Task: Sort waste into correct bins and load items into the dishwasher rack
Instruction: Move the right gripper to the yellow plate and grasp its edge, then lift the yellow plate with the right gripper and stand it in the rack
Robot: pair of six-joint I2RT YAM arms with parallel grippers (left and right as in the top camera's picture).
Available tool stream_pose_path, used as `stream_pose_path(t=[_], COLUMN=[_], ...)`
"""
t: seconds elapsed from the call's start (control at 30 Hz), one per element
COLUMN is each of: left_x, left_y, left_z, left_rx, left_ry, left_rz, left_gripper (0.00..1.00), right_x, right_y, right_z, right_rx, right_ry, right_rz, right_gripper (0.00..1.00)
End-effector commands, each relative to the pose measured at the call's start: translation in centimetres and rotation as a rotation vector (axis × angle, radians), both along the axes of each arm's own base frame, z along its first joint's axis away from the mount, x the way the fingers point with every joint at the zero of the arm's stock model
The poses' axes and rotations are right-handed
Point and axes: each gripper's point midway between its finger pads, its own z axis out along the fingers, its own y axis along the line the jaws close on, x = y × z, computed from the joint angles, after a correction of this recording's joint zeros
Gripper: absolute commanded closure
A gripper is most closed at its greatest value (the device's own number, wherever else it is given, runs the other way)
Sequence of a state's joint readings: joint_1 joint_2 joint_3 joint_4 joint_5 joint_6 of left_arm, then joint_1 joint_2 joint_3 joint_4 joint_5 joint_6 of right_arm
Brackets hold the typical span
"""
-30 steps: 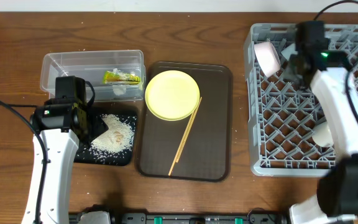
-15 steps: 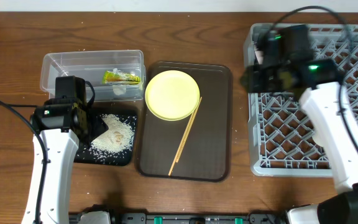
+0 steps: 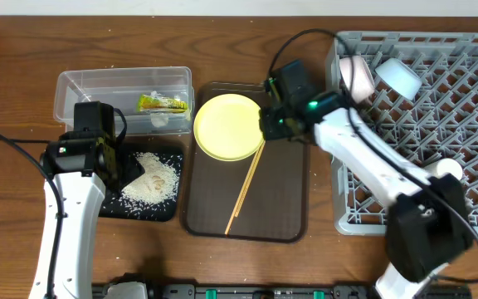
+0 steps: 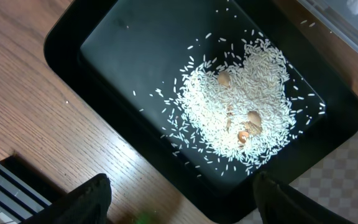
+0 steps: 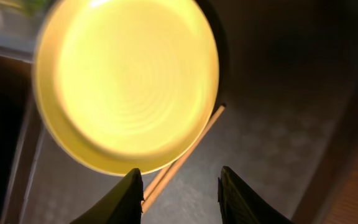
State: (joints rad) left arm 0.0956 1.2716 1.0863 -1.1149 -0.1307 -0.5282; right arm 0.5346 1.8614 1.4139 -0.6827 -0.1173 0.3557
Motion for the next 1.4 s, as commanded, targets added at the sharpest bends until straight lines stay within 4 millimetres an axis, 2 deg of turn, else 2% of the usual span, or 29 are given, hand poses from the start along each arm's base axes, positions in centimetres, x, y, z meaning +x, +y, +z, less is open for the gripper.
stream_pose_path(t=[0.0,0.03,0.17,0.33,0.5,0.63,0.8,0.97,1.03,1.17,1.37], left_x=[-0.2,-0.2,-0.2,-0.2,-0.2,-0.2,-0.2,-0.2,-0.2,-0.2,-0.2], left_y=[0.3,0.3,0.3,0.3,0.3,0.3,0.3,0.2,0.2,0.2,0.2], left_z=[0.0,0.0,0.0,0.0,0.0,0.0,0.0,0.0,0.0,0.0,0.0], left_rx=[0.009,0.009,0.009,0.008,0.008,0.009,0.008,0.005,0.005,0.006,0.006], left_ry=[-0.001,-0.001,-0.001,-0.001,-0.001,-0.001,-0.001,-0.001,-0.001,-0.001,-0.001], left_rz=[0.022,0.022,0.022,0.022,0.022,0.022,0.022,0.022,0.021,0.021,0.021], left_gripper=[0.24,0.24,0.24,0.24,0.24,0.24,0.24,0.24,0.24,0.24,0.24], right_x=[-0.7,-0.9,-0.3,1.2,1.3,1.9,2.8,3.3,3.8,5.1,6.4], right_y=[0.3,0.6,0.9,0.4,-0.2,0.1,0.9,0.7,0.1,-1.6,-5.1], right_z=[-2.9,-4.1,-6.0,-7.1,-8.6,-8.6,-8.2,-8.0,-7.4,-4.1,4.6], right_rx=[-0.033,-0.037,-0.043,-0.077,-0.102,-0.074,-0.030,-0.019,-0.014,0.001,0.018], right_ry=[0.071,0.098,0.106,0.055,0.077,0.066,0.033,0.024,0.014,-0.053,-0.233], right_rz=[-0.089,-0.114,-0.142,-0.196,-0.278,-0.314,-0.310,-0.326,-0.340,-0.324,-0.267], right_gripper=[0.62,0.62,0.63,0.67,0.75,0.91,0.99,0.99,0.99,0.99,0.99])
